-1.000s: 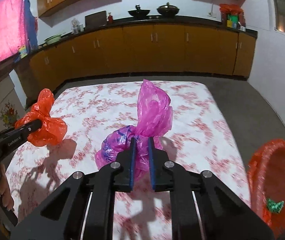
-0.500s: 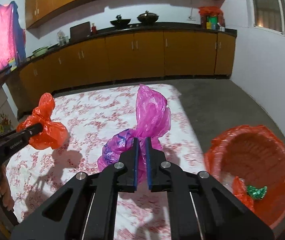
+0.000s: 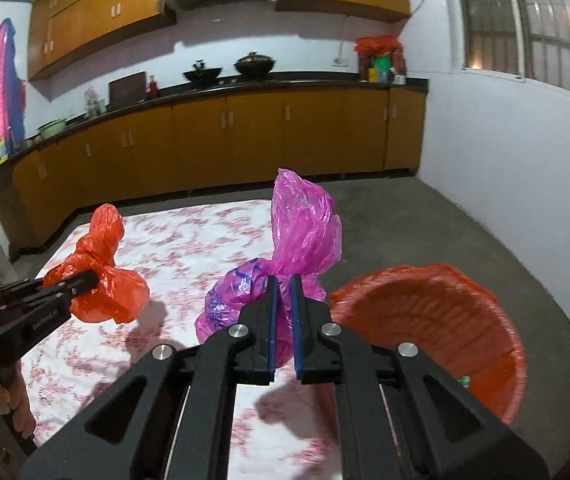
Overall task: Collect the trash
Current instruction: 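Lift and carry the orange and pink bags over the red basket with both tools, then open both tools to drop the orange and pink bags into the basket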
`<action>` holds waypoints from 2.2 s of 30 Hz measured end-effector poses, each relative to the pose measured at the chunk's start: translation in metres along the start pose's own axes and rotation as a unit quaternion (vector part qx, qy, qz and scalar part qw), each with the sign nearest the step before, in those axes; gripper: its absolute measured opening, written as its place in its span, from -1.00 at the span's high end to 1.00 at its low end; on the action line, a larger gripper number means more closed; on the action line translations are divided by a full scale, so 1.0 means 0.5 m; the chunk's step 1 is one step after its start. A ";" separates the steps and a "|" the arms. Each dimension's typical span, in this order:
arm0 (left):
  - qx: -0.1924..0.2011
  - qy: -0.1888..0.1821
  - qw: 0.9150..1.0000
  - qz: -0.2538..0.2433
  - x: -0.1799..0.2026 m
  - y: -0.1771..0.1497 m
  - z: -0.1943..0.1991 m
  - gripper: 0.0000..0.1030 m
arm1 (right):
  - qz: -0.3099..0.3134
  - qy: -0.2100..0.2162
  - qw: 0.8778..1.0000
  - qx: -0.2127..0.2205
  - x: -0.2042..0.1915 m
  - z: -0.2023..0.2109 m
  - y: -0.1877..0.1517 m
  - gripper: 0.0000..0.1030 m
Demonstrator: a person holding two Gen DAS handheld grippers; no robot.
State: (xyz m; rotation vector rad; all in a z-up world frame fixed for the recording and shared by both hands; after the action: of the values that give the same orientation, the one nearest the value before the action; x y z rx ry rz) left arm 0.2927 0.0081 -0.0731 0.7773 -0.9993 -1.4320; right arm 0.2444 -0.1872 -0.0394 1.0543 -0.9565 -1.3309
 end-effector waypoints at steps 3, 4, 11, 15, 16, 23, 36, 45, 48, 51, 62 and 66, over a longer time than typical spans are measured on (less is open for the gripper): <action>0.001 -0.022 1.000 -0.008 0.047 0.003 0.002 0.72 | -0.001 -0.020 1.000 0.005 0.039 0.013 0.003 0.87; 0.002 -0.028 1.000 -0.011 0.061 0.004 0.002 0.72 | -0.002 -0.026 1.000 0.006 0.051 0.018 0.003 0.87; 0.002 -0.075 0.997 -0.033 0.171 0.006 0.004 0.72 | -0.014 -0.066 0.998 0.011 0.136 0.049 -0.002 0.87; -0.003 -0.105 0.994 -0.042 0.240 -0.001 0.001 0.72 | -0.027 -0.087 0.996 0.008 0.180 0.061 -0.013 0.87; -0.005 -0.115 0.992 -0.043 0.259 -0.004 -0.001 0.72 | -0.030 -0.092 0.995 0.008 0.192 0.064 -0.016 0.87; -0.021 -0.167 0.985 -0.047 0.361 -0.026 -0.017 0.72 | -0.047 -0.119 0.992 0.006 0.251 0.079 -0.022 0.87; -0.052 -0.214 0.973 -0.060 0.466 -0.070 -0.066 0.71 | -0.074 -0.141 0.987 0.003 0.325 0.076 -0.032 0.87; -0.070 -0.224 0.970 -0.060 0.489 -0.087 -0.096 0.65 | -0.099 -0.135 0.986 0.000 0.340 0.066 -0.040 0.86; -0.073 -0.226 0.970 -0.060 0.491 -0.092 -0.096 0.59 | -0.108 -0.134 0.985 -0.002 0.347 0.062 -0.042 0.86; -0.074 -0.223 0.970 -0.061 0.489 -0.098 -0.093 0.38 | -0.120 -0.129 0.984 -0.006 0.352 0.058 -0.046 0.83; -0.042 -0.168 0.984 -0.050 0.385 -0.081 -0.053 -0.15 | -0.129 -0.142 0.982 0.001 0.360 0.099 -0.048 -0.01; -0.008 -0.141 0.989 -0.045 0.329 -0.057 -0.002 -0.32 | -0.113 -0.148 0.982 0.013 0.339 0.144 -0.039 -0.26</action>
State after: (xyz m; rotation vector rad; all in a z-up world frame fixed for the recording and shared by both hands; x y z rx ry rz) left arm 0.2631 -0.1557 -0.0850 0.6261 -1.1776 -1.6587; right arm 0.1751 -0.3587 -0.0470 1.0259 -1.0992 -1.7016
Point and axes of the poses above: each gripper's, at about its wrist camera, not at the fingertips, and z roughly against the way its jaws point, x to its right, y to its top, the point moved 5 cm from there along -z, roughly the way its jaws point, and after that the axes turned 15 degrees about x, right-handed, at the moved point
